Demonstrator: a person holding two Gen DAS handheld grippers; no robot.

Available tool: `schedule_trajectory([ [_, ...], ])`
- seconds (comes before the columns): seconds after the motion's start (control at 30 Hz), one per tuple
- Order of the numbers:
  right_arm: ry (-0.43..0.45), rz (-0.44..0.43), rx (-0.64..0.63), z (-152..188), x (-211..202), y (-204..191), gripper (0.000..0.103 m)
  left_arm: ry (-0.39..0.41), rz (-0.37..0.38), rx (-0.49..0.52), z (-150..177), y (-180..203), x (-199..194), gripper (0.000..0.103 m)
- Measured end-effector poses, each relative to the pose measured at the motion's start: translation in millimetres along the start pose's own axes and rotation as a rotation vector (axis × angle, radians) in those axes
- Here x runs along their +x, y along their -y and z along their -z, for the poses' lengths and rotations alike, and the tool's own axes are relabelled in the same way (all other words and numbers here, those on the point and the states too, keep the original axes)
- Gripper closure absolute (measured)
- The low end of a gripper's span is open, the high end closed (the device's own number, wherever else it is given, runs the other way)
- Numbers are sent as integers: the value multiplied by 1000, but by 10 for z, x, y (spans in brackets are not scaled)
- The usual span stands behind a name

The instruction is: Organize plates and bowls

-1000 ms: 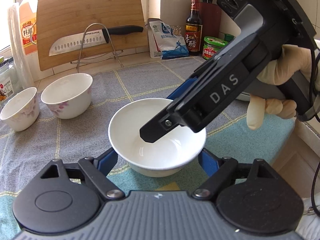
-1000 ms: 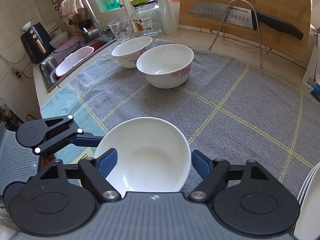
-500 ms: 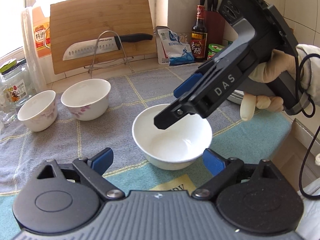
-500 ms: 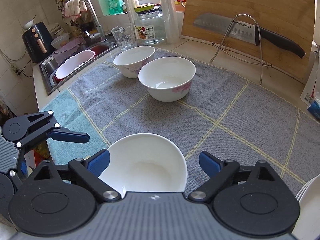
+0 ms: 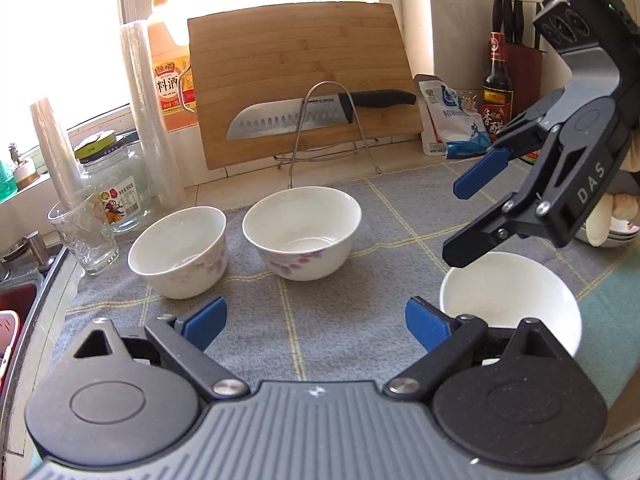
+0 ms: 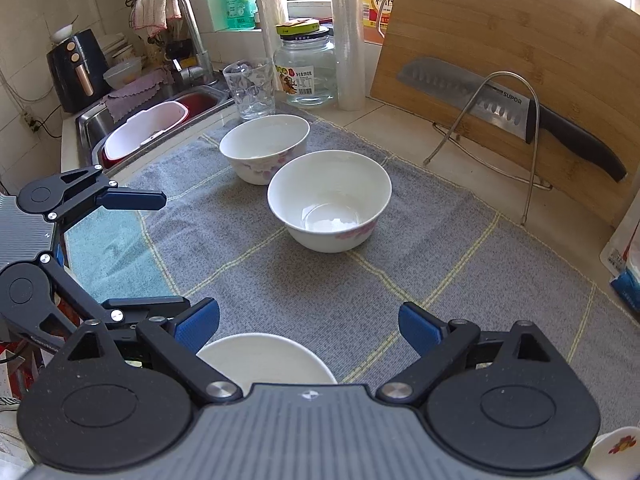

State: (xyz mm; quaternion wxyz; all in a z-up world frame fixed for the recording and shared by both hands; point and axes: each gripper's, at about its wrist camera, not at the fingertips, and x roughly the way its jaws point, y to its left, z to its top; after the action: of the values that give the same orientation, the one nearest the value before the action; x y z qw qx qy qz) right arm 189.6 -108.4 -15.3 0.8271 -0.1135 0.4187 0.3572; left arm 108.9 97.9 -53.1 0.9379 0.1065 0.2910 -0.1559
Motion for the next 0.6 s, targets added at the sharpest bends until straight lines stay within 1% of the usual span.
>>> schedule_trajectory([
  [0.3, 3, 17, -19, -412, 257, 210, 5, 5, -2, 15, -123, -88, 456, 7],
  [0.6, -18, 7, -12, -668, 602, 346, 7, -12, 15, 28, -180, -95, 764, 8],
])
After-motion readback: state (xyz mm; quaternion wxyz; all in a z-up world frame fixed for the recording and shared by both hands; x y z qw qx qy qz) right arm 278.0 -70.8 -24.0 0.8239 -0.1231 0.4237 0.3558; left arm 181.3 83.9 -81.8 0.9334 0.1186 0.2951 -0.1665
